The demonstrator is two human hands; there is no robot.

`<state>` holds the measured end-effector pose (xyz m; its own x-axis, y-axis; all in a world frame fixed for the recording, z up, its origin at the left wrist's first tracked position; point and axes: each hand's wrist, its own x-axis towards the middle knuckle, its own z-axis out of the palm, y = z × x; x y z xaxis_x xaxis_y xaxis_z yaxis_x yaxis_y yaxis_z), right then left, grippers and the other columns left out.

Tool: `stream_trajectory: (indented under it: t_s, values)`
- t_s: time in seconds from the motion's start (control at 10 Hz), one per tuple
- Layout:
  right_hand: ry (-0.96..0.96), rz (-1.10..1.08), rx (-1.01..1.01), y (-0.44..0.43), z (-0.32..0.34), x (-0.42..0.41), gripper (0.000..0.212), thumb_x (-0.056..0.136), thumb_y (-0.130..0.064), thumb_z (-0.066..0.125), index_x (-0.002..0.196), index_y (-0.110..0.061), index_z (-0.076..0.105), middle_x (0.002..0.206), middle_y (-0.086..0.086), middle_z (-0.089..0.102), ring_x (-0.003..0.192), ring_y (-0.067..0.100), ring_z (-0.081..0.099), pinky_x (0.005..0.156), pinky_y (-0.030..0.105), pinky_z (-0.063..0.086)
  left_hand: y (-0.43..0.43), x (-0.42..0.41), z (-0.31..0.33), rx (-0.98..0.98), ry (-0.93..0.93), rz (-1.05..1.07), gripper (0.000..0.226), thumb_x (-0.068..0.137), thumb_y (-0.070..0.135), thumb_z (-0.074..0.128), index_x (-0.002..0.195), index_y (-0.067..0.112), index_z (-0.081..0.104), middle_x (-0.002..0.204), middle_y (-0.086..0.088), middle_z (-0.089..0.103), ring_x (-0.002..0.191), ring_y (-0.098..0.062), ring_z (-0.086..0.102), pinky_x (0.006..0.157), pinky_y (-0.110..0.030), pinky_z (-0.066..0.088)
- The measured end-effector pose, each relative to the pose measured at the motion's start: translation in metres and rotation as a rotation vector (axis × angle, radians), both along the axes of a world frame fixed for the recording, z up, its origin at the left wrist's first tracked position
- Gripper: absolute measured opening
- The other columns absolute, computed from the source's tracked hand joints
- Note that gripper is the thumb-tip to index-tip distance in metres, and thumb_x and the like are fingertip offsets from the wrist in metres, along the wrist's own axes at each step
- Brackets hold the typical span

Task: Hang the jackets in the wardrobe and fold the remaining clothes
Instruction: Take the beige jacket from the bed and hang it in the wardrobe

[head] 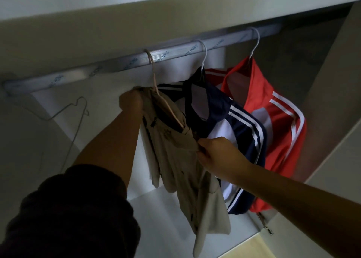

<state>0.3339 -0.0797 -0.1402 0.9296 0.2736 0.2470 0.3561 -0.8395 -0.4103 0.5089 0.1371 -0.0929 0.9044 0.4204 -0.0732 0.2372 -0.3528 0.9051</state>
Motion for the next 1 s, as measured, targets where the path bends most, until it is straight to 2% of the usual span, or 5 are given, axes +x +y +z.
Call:
stream_trajectory:
  t_s: [0.3, 0.5, 0.6, 0.8, 1.0]
  values:
    - [-0.043, -0.032, 0.015, -0.011, -0.003, -0.005, 0.022, 0.096, -0.025, 0.046, 0.085, -0.009, 0.055, 0.071, 0.011, 0.06, 0.067, 0.029, 0.056, 0.054, 0.029, 0.027, -0.026, -0.03, -0.035, 0.283, -0.18, -0.097, 0.055, 0.094, 0.017, 0.051, 0.143, 0.004, 0.029, 0.136, -0.021, 0.045, 0.12, -0.037, 0.049, 0.094, -0.039, 0.044]
    - [-0.001, -0.03, 0.01, -0.01, -0.004, -0.008, 0.022, 0.098, -0.032, 0.043, 0.087, -0.015, 0.052, 0.064, -0.003, 0.047, 0.064, 0.024, 0.053, 0.055, 0.029, 0.031, -0.02, -0.051, -0.051, 1.055, -0.247, -0.183, 0.054, 0.088, 0.032, 0.055, 0.135, 0.009, 0.042, 0.144, -0.016, 0.038, 0.129, -0.032, 0.038, 0.097, -0.047, 0.038]
    - [-0.013, -0.036, -0.033, -0.012, -0.007, -0.007, 0.023, 0.099, -0.037, 0.039, 0.099, -0.017, 0.052, 0.064, -0.005, 0.048, 0.063, 0.021, 0.053, 0.054, 0.03, 0.036, -0.006, -0.058, -0.057, 0.828, -0.128, -0.136, 0.053, 0.089, 0.029, 0.056, 0.135, 0.006, 0.044, 0.145, -0.019, 0.036, 0.128, -0.037, 0.036, 0.098, -0.049, 0.036]
    - [0.174, 0.019, 0.19, -0.019, -0.015, -0.028, 0.047, 0.1, -0.031, 0.045, 0.144, -0.029, 0.028, 0.085, 0.005, 0.069, 0.074, 0.017, 0.064, 0.069, 0.033, 0.05, -0.031, -0.113, -0.065, 0.535, -0.47, -0.263, 0.039, 0.088, 0.01, 0.056, 0.126, 0.009, 0.055, 0.153, -0.012, 0.027, 0.138, -0.03, 0.03, 0.109, -0.047, 0.036]
    - [0.249, 0.008, 0.382, -0.031, -0.016, -0.079, 0.044, 0.098, -0.029, 0.047, 0.14, -0.022, 0.035, 0.086, 0.005, 0.066, 0.072, 0.014, 0.063, 0.071, 0.035, 0.052, -0.053, -0.201, -0.077, 0.531, -0.569, -0.349, 0.039, 0.088, 0.014, 0.056, 0.126, 0.006, 0.055, 0.146, -0.016, 0.039, 0.134, -0.033, 0.038, 0.107, -0.052, 0.038]
